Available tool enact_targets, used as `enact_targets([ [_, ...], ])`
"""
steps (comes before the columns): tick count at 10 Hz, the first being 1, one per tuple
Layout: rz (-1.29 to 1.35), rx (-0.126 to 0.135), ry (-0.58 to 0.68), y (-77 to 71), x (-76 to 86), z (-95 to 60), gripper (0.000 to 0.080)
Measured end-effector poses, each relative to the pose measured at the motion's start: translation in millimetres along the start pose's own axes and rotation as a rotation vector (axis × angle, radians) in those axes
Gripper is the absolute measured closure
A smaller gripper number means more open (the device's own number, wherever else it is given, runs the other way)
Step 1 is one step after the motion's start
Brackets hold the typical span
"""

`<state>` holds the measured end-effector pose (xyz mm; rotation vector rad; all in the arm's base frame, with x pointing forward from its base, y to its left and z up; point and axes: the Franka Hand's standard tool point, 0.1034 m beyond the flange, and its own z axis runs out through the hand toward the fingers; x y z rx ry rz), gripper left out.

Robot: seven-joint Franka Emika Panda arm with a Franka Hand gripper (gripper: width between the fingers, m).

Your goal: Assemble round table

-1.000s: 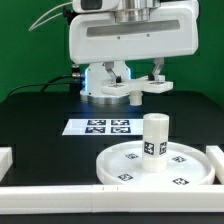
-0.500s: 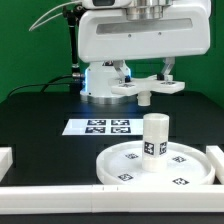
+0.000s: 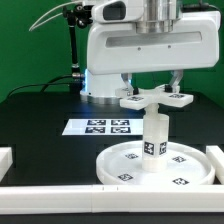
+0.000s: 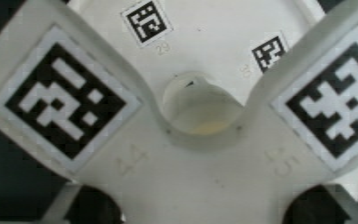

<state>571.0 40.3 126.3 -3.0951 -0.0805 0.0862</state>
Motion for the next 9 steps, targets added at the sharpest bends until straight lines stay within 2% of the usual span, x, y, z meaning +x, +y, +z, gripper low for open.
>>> enact_targets([
  [6, 0.006, -0.002, 0.035, -6.1, 2.0, 0.0, 0.0354],
  [9, 0.009, -0.003, 0.031, -5.2, -7.9, 5.7, 0.0354],
])
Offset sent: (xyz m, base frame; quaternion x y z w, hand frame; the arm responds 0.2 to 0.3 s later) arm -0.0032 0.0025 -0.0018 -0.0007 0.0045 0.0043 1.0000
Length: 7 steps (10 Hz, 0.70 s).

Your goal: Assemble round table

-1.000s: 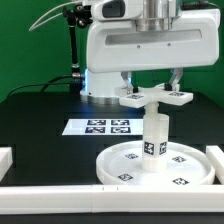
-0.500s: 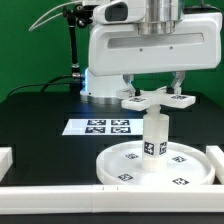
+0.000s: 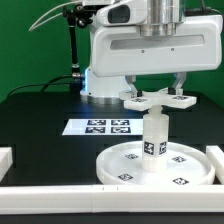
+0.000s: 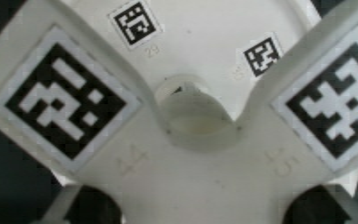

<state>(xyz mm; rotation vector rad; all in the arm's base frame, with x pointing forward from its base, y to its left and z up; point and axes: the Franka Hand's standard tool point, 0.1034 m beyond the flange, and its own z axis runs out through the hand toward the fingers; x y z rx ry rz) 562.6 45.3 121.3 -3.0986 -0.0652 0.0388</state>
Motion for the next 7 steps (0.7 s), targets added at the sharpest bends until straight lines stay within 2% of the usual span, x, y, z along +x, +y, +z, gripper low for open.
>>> enact_targets([
  [7, -0.013, -0.008, -0.012, 2.6, 0.5, 16.1, 0.0354],
])
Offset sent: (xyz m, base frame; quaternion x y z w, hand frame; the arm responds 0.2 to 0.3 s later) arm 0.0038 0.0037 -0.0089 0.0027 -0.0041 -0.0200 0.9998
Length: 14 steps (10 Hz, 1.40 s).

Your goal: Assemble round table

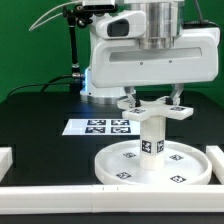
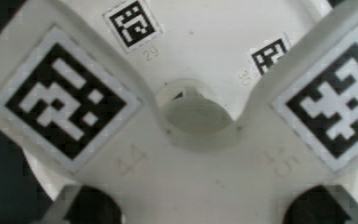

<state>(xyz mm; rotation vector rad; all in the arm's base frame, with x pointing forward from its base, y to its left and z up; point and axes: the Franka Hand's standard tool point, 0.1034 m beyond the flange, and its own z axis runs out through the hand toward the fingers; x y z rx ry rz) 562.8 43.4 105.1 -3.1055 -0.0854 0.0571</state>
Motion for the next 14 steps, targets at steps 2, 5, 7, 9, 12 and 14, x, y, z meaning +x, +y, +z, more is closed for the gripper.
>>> enact_targets([
  [2, -0.011, -0.001, 0.009, 2.3, 1.9, -0.1, 0.0354],
  [5, -0.011, -0.001, 0.009, 2.3, 2.0, -0.1, 0.0354],
  [7, -0.011, -0.001, 0.009, 2.3, 2.0, -0.1, 0.0354],
  [9, -0.003, -0.001, 0.009, 2.2, 2.0, -0.1, 0.0354],
  [12, 0.054, 0.000, 0.009, 2.3, 1.9, 0.0, 0.0354],
  [14, 0.277, 0.013, 0.014, 1.8, 2.8, 0.4, 0.0353],
])
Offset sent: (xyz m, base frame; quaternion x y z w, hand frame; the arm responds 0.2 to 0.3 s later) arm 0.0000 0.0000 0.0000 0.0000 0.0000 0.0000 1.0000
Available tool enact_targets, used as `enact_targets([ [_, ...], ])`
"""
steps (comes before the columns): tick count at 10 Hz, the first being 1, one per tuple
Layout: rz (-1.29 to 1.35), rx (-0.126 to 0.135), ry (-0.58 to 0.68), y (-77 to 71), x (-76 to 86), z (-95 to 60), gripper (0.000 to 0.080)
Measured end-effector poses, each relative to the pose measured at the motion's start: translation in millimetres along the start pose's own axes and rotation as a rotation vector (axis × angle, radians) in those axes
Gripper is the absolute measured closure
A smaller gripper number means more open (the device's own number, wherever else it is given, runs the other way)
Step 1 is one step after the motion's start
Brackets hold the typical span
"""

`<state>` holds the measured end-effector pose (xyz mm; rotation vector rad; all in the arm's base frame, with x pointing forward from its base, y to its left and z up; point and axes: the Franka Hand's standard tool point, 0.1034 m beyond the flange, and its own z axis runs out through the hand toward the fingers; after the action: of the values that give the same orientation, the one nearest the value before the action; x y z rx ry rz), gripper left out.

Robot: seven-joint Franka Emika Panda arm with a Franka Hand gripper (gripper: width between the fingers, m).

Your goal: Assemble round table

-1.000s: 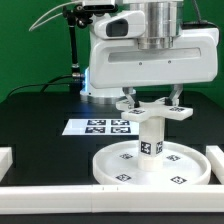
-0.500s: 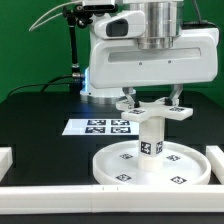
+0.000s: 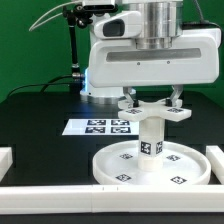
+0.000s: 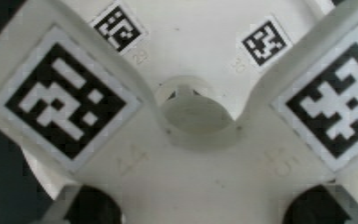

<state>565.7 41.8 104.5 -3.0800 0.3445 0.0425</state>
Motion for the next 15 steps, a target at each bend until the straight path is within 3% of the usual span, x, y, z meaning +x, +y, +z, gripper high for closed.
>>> enact_targets([
  [5, 0.477, 0.039, 0.000, -2.9, 0.6, 0.4, 0.0353],
  [7, 0.737, 0.069, -0.006, -4.7, 1.9, 0.5, 0.0353],
  [15, 1.493, 0.077, -0.021, -7.0, 2.9, 0.7, 0.0353],
])
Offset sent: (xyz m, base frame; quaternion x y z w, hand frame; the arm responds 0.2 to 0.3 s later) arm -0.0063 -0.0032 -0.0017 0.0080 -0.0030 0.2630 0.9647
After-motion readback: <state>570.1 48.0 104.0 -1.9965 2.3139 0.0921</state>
